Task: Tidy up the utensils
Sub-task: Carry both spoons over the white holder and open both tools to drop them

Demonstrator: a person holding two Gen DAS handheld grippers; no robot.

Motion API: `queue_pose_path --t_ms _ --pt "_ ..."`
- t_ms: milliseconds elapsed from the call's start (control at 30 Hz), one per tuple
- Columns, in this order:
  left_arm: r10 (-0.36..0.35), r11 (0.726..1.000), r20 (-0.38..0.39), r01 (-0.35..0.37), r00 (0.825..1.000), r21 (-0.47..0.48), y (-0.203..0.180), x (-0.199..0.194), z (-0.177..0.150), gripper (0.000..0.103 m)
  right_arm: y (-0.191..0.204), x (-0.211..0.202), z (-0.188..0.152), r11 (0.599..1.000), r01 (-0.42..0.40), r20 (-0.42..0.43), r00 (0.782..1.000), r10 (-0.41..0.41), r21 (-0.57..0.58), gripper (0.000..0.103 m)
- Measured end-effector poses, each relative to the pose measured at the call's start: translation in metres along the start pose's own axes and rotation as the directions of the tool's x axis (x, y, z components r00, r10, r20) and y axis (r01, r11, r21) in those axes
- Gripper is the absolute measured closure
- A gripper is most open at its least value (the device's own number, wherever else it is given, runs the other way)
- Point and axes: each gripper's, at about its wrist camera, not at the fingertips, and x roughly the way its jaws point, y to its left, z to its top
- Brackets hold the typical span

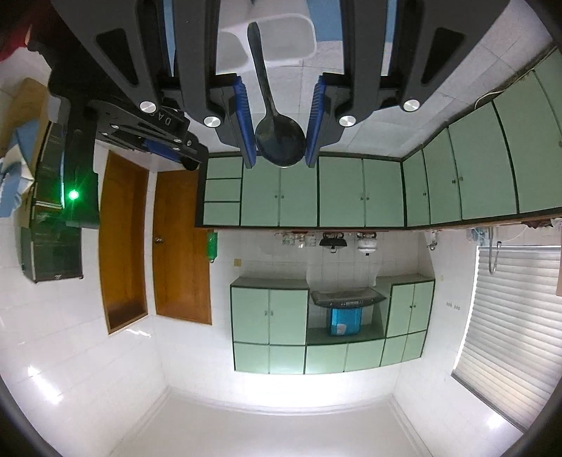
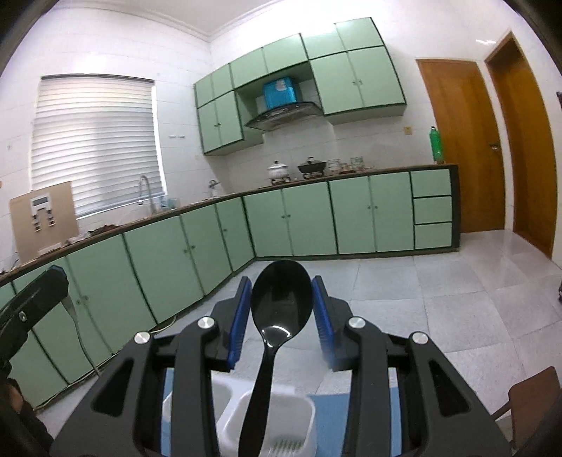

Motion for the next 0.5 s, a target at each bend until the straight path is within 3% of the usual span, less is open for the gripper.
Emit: queue_pose_path --t_ms 200,367,500 --pt "0.009 1.0 -0.093 -0.01 0.996 -0.016 0.012 0.048 -0.027 0.075 -0.007 0.045 -0.022 0.999 0.046 -0.067 0.997 -0.047 -0.021 0.07" --pt "0.015 1.0 -0.146 -0.017 0.989 -0.013 0.013 0.057 -0.048 0.075 -0.004 0.045 -0.042 0.999 0.021 -0.104 0.994 -0.025 -0.039 0.068" --pt "0.01 1.0 -0.157 -0.012 0.988 -0.012 0.012 0.049 -0.05 0.071 -0.003 0.031 -0.047 1.0 0.007 -0.118 0.993 -0.01 -0.025 0.054"
